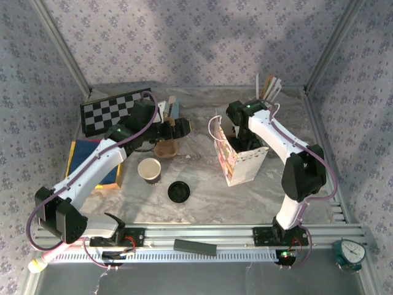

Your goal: Pack the takeout coffee

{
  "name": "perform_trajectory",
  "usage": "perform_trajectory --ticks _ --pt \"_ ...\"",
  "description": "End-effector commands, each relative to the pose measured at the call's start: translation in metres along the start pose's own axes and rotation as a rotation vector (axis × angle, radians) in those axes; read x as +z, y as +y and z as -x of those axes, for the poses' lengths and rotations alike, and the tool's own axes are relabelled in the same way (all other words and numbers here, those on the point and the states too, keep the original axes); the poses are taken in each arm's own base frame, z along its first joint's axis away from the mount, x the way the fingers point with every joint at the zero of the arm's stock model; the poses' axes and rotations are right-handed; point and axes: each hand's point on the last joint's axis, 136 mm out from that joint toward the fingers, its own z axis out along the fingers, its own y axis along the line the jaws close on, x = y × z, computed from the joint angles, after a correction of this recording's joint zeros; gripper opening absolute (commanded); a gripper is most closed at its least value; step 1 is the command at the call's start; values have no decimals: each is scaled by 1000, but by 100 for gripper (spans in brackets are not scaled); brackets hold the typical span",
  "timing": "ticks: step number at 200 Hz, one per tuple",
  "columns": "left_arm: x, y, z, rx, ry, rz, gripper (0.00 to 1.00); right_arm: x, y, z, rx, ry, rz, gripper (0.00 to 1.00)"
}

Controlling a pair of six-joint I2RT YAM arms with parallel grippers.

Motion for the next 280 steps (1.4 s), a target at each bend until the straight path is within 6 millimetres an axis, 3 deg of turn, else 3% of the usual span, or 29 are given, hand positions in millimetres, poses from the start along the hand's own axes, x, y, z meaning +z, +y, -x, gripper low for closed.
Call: perform_trajectory --ticks 1,280 --pt "-8 -10 7 4 -24 -25 100 -3 -6 -8 19 25 -34 71" --pt "-12 -11 7 9 -31 -28 100 -12 -5 -11 23 8 -39 73"
